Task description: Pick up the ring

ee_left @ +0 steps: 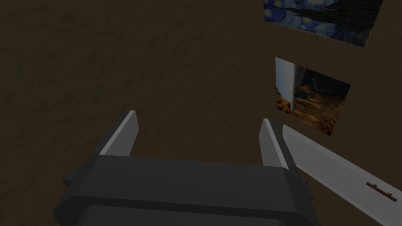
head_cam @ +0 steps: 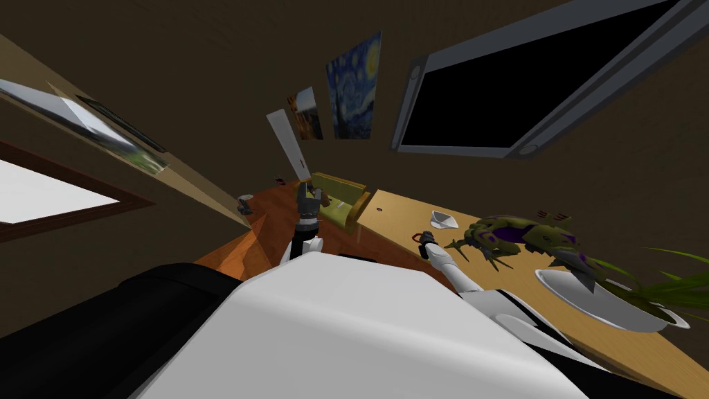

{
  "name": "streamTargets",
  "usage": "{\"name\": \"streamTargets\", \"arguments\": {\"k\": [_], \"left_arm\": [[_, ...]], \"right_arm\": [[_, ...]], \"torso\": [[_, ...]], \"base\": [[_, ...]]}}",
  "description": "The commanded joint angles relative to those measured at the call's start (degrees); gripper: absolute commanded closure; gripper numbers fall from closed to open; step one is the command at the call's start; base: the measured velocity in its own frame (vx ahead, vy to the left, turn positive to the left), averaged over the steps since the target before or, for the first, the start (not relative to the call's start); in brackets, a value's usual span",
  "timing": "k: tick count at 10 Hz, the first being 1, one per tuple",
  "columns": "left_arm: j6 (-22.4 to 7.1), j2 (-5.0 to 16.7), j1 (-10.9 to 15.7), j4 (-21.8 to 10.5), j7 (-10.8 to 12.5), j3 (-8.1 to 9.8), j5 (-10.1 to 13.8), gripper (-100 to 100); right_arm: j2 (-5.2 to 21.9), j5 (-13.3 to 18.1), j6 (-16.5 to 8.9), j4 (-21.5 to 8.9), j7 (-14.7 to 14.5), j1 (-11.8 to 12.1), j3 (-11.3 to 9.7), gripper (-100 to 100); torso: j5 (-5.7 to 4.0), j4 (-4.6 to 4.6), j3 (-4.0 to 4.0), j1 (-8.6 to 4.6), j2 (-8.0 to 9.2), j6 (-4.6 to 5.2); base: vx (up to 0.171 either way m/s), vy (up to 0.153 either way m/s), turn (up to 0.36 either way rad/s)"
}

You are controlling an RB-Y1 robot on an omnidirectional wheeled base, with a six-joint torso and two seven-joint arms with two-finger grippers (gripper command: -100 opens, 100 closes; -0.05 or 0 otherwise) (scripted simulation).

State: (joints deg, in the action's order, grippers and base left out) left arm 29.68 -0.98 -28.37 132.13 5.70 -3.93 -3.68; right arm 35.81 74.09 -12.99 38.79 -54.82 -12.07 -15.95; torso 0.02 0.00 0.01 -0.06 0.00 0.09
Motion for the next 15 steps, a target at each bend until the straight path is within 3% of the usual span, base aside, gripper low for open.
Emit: {"name": "streamTargets", "arguments": {"k": [1, 3, 4, 5, 7, 10, 11, 13, 15], "left_arm": [[0.0, 0.0, 0.0, 0.0, 0.0, 0.0, 0.0, 0], [0.0, 0.0, 0.0, 0.0, 0.0, 0.0, 0.0, 0], [0.0, 0.0, 0.0, 0.0, 0.0, 0.0, 0.0, 0], [0.0, 0.0, 0.0, 0.0, 0.0, 0.0, 0.0, 0], [0.0, 0.0, -0.01, 0.0, 0.0, 0.0, 0.0, 0], [0.0, 0.0, 0.0, 0.0, 0.0, 0.0, 0.0, 0], [0.0, 0.0, 0.0, 0.0, 0.0, 0.0, 0.0, 0], [0.0, 0.0, -0.01, 0.0, 0.0, 0.0, 0.0, 0], [0.0, 0.0, 0.0, 0.0, 0.0, 0.0, 0.0, 0]], "right_arm": [[0.0, 0.0, 0.0, 0.0, 0.0, 0.0, 0.0, 100], [0.01, -0.01, -0.01, 0.01, 0.03, -0.02, 0.02, 100], [0.01, -0.02, -0.01, 0.01, 0.03, -0.02, 0.02, 0], [0.43, -2.88, 2.73, 0.32, -2.83, 0.39, 0.05, 100], [0.43, -3.22, 2.73, 0.32, -2.91, 0.39, 0.05, 100], [0.43, -6.71, 2.73, 0.32, -7.14, 0.39, 0.05, 100], [0.78, -8.96, 5.61, 0.24, -8.93, 0.65, 0.3, 100], [0.78, -8.63, 5.76, 0.24, -9.89, 0.65, 0.3, 100], [0.78, -11.83, 5.76, 0.24, -12.82, 0.65, 0.3, 100]], "torso": [[0.0, 0.0, 0.0, 0.0, 0.0, 0.0], [-0.01, -0.02, -0.02, 0.01, -0.02, 0.0], [0.0, -0.02, -0.02, 0.01, -0.03, 0.0], [0.0, -0.02, -0.02, 0.02, -0.03, 0.0], [0.0, -0.1, -0.23, 0.17, -0.39, 0.0], [-0.07, -0.04, -0.05, -0.01, -0.05, -0.01], [-0.09, -0.05, -0.03, -0.06, -0.01, 0.02], [-0.19, -0.23, -0.23, -0.02, -0.24, 0.16], [-0.25, -0.23, -0.22, -0.2, -0.21, 0.05]], "base": [[0.0, 0.0, 0.0], [0.0, 0.0, 0.0], [0.0, 0.0, 0.0], [0.101, 0.048, -0.312], [0.089, 0.044, -0.084], [-0.004, 0.001, 0.018], [0.058, 0.048, -0.315], [0.07, 0.042, -0.082], [0.012, -0.002, 0.03]]}}
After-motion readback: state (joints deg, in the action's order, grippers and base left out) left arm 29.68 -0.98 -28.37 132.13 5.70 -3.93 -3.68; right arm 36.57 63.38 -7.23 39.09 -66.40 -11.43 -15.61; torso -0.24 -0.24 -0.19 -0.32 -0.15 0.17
